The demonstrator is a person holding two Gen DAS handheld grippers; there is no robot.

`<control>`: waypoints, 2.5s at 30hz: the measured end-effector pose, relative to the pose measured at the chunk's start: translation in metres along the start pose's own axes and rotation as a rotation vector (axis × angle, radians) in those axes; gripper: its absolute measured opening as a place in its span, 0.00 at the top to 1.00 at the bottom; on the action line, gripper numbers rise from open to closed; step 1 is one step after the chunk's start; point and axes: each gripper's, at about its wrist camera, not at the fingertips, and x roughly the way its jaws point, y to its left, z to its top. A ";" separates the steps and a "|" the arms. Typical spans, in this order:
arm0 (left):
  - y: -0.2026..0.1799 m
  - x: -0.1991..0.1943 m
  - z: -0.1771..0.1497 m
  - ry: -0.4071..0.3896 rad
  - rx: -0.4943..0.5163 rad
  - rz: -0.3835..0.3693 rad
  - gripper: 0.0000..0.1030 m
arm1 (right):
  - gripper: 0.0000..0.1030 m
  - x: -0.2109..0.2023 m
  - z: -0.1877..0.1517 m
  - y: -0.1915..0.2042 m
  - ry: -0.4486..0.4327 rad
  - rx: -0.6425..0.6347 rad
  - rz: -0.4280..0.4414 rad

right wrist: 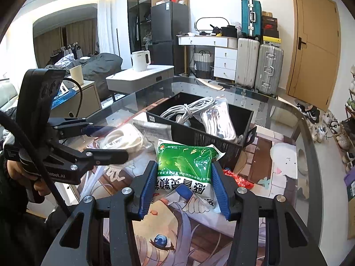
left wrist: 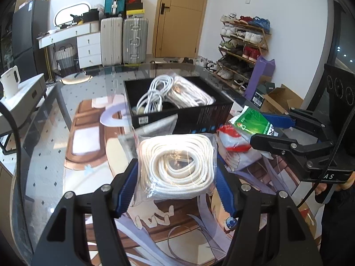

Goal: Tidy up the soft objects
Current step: 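Lift rope zip bag with left tool while right tool lifts green packet, then lower both items into black box and open right then left tool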

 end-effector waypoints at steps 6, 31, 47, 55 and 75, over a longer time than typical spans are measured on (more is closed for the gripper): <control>-0.002 -0.012 0.007 -0.014 -0.004 -0.034 0.37 | 0.52 -0.003 0.000 0.000 -0.004 0.006 -0.002; 0.020 -0.012 0.049 -0.125 -0.022 0.020 0.37 | 0.52 -0.006 0.039 -0.011 -0.086 0.040 -0.052; 0.040 0.000 0.069 -0.134 -0.032 0.025 0.37 | 0.52 0.018 0.071 -0.022 -0.072 0.038 -0.063; 0.043 0.004 0.071 -0.129 -0.032 0.024 0.37 | 0.52 0.027 0.078 -0.026 -0.056 0.035 -0.063; 0.049 0.056 0.081 -0.067 -0.013 0.038 0.37 | 0.52 0.088 0.081 -0.041 0.064 0.037 -0.067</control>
